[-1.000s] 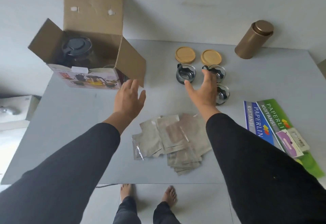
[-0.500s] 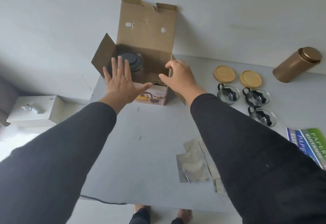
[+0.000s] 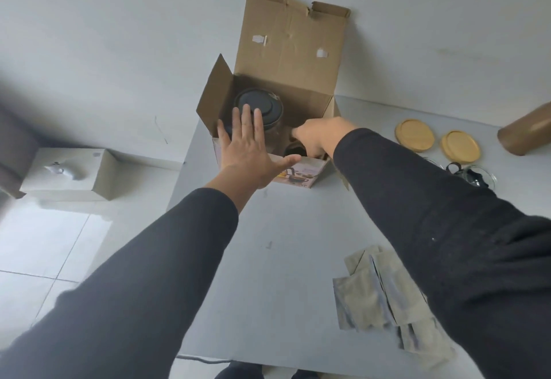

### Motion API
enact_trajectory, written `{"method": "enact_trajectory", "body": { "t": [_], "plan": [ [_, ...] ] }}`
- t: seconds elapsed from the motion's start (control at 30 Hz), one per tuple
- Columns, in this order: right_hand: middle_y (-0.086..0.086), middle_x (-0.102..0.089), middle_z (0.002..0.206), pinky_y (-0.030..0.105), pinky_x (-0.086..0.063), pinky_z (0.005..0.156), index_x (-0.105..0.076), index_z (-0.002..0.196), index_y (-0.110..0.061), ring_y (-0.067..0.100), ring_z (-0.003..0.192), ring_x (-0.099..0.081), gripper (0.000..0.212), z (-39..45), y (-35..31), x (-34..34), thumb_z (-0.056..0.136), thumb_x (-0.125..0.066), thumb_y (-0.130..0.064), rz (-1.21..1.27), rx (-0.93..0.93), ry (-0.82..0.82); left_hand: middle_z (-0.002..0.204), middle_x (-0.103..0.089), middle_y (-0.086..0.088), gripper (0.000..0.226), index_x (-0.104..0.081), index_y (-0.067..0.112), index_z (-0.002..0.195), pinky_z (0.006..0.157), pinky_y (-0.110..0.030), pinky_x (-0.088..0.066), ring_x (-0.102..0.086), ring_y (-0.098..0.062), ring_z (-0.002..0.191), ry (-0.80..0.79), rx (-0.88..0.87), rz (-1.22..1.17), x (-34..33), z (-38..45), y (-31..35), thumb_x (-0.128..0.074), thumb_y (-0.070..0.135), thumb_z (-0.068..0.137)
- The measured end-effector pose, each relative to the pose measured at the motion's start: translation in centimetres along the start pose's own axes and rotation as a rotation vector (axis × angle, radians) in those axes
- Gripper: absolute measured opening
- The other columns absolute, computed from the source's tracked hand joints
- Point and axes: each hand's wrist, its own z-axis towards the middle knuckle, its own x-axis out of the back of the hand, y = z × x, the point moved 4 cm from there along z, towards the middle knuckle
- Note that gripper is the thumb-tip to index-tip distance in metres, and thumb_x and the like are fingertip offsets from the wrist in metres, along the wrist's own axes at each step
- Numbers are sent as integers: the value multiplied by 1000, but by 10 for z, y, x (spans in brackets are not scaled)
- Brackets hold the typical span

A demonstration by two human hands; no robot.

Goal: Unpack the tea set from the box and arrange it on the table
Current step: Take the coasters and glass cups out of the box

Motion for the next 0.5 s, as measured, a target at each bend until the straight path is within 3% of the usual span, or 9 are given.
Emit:
{"method": "enact_trajectory", "body": {
  "t": [0.13,0.33,0.5],
  "plan": [
    [10,-59,115,35,-46,68,-47,131,-16,27,91,-56,44,5,-1,-5,88,-57,-9,-59,52,-23,159,21,-10,116,19,13,150,117,-54,8,21,-30,145,6,-5,-14,0,-1,2,-9,91,69],
    [11,-57,120,42,-54,83,-41,137,-19,30,105,-57,56,11,0,-9,86,-60,-9,-54,98,5,158,21,-10,116,19,12,150,116,-54,9,22,-30,145,15,-6,-19,-1,-1,3,-7,90,68],
    [9,-59,112,35,-49,71,-42,135,-17,29,98,-59,47,16,-1,-15,91,-53,-6,-98,93,66,158,22,-10,116,19,12,150,116,-54,8,22,-30,145,9,0,-13,-1,-2,4,-5,90,67]
  ]
}}
